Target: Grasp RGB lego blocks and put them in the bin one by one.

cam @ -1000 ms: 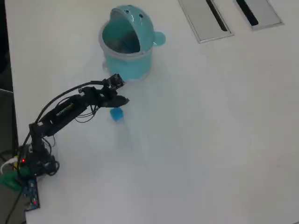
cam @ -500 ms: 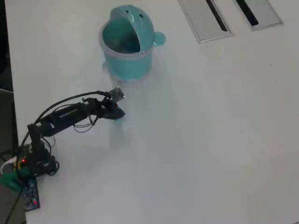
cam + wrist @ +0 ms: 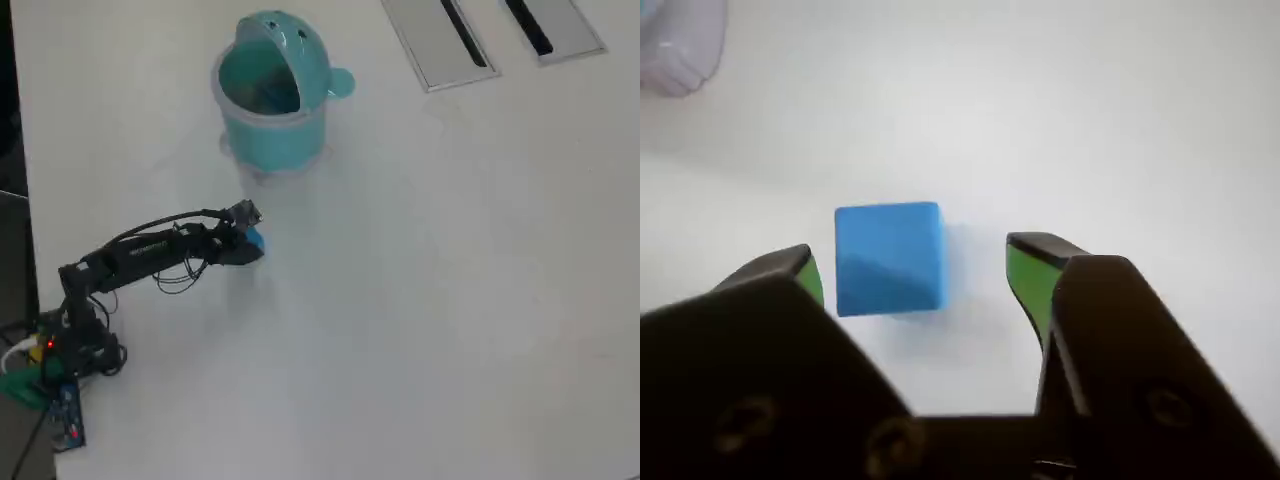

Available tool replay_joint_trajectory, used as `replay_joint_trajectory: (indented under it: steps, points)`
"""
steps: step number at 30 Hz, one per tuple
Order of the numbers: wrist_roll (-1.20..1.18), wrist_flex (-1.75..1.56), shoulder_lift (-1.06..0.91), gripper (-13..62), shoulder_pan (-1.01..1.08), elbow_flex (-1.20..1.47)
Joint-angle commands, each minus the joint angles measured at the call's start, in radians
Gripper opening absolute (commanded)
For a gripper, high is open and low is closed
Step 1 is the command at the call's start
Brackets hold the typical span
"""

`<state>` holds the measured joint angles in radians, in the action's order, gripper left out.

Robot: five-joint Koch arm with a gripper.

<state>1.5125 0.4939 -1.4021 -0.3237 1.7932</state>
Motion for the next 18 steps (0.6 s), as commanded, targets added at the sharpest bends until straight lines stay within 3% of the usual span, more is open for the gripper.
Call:
replay_joint_trajectory:
  steps: [1, 18]
  points:
    - [0.002, -0.054, -0.009, 34.3, 0.0, -0.034]
    - [-0.021, -0.19, 0.044, 34.5, -0.037, 0.035]
